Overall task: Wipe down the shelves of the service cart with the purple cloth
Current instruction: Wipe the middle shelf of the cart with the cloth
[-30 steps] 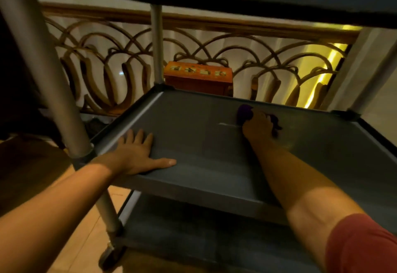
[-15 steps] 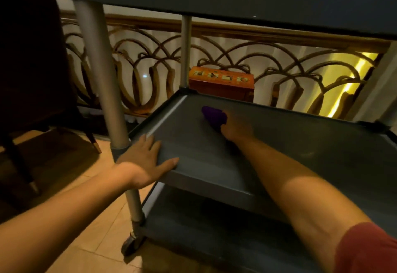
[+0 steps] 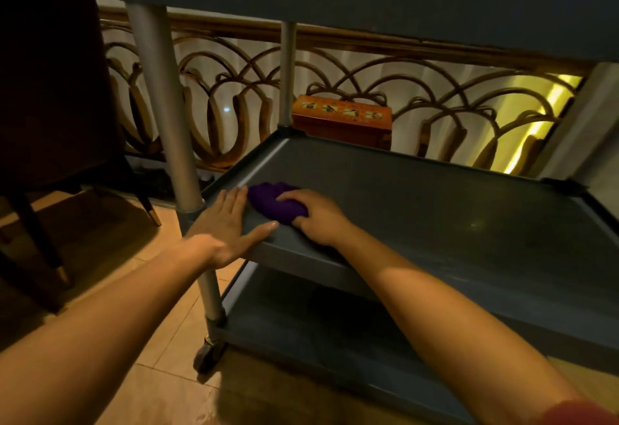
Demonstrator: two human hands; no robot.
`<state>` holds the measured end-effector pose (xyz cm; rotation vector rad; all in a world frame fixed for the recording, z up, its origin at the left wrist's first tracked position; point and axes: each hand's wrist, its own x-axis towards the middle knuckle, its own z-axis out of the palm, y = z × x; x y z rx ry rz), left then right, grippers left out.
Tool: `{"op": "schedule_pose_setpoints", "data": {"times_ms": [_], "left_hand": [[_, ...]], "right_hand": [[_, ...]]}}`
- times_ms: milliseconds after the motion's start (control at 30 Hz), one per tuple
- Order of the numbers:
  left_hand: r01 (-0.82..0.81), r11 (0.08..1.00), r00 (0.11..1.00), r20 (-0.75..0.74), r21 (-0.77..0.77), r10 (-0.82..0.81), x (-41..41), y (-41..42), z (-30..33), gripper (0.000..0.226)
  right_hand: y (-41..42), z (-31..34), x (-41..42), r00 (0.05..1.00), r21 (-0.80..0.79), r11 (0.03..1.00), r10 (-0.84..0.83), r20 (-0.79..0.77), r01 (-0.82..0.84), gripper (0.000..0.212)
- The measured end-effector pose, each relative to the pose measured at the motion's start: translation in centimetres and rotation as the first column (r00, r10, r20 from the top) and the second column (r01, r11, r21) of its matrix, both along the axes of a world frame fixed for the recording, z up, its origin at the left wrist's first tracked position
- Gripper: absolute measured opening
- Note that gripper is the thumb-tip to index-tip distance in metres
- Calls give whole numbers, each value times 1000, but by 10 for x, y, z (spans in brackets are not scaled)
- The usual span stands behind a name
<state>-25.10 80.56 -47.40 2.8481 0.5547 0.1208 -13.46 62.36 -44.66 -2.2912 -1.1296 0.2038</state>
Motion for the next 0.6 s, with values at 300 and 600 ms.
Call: {"op": "schedule_pose_setpoints", "data": {"times_ms": [300, 600], "left_hand": [[1, 995, 993, -120, -99, -13, -2, -10, 18, 127], [-34, 996, 920, -392, -78, 1, 33, -54, 28, 135]], "right_hand": [[-118, 4, -3, 912, -213, 909, -292, 287, 358, 46], [-97, -8, -4, 955, -246, 928, -240, 175, 278, 65]]}}
